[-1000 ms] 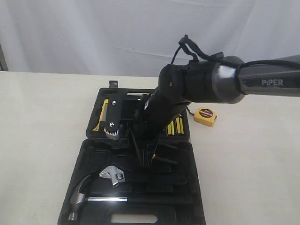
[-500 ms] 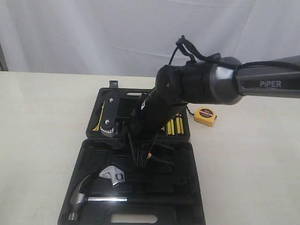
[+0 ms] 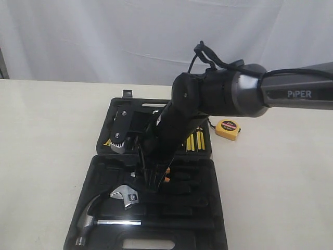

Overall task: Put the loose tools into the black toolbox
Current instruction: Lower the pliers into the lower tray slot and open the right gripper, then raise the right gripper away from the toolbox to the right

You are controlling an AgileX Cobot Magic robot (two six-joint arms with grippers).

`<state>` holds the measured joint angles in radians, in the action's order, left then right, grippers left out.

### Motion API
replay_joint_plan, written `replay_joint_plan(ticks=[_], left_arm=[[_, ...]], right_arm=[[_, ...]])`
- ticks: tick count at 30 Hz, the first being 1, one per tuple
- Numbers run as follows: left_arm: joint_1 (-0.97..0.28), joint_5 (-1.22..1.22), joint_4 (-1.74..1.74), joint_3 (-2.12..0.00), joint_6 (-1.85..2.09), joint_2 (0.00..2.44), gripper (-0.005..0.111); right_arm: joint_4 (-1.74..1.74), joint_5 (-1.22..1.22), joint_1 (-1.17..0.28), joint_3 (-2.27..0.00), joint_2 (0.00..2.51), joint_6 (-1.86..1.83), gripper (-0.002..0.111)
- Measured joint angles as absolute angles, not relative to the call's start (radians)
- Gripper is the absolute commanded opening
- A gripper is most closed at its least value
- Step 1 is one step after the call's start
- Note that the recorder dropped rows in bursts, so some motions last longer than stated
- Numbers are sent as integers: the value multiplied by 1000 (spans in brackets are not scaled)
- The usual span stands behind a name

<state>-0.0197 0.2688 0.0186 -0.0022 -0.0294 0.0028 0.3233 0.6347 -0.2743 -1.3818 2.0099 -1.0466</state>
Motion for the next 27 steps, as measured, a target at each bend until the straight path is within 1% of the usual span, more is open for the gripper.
replay_joint_plan(ticks=[2,3,4,5,7,8,9,10,13,16,20,24,27], left_arm=[[-20,269,19,-2,-29,3,0],[-20,269,19,-2,-29,3,0],[-20,269,19,-2,-29,3,0],[-20,269,19,-2,-29,3,0],[-20,269,19,-2,-29,3,0],[-20,269,19,-2,-29,3,0],[-20,269,19,-2,-29,3,0],[-20,269,19,-2,-29,3,0],[-20,269,19,-2,-29,3,0],[-20,269,19,-2,-29,3,0],[-20,269,19,-2,-29,3,0],[-20,269,19,-2,-29,3,0],[-20,269,19,-2,-29,3,0]], right_arm=[[323,635,-274,-1382,2010,-1025,62],[323,635,-274,-1382,2010,-1014,60],[323,635,-274,-1382,2010,-993,56],[323,635,-274,-1382,2010,-971,49],[323,635,-274,-1382,2008,-925,30],[323,635,-274,-1382,2004,-898,6],[323,645,-274,-1382,1993,-823,0],[323,650,-274,-1382,1986,-785,0],[321,672,-268,-1382,1939,-498,-1],[361,749,-217,-1382,1914,-357,-1],[420,898,-94,-1381,1843,-286,-1],[411,945,49,-1355,1703,-190,-1],[358,976,119,-1353,1649,-124,-1]])
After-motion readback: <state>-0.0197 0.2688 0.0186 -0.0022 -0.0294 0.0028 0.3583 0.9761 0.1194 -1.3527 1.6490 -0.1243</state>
